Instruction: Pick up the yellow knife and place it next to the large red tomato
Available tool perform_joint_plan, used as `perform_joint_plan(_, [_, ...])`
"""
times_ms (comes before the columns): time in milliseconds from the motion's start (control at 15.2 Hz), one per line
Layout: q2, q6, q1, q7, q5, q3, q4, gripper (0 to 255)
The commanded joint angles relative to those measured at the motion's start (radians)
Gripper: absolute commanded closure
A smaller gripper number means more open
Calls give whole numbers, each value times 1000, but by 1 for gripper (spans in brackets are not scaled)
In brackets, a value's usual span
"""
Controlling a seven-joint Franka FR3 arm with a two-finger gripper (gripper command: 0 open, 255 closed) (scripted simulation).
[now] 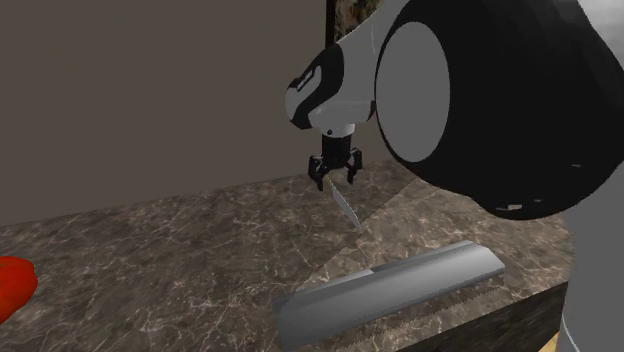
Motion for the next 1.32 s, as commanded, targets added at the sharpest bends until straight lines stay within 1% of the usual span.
perform_joint_plan(0, [77,-4,-26,-18,33,-2,85,0])
perform_joint_plan(66, [98,-6,-34,-22,41,-1,110,0])
perform_joint_plan(594, [139,79,-37,-30,54,6,64,0])
perform_joint_plan(1056, [139,79,-37,-30,54,6,64,0])
perform_joint_plan(1122, [139,79,-37,-30,54,6,64,255])
perform_joint_plan(1254, [139,79,-37,-30,54,6,64,255])
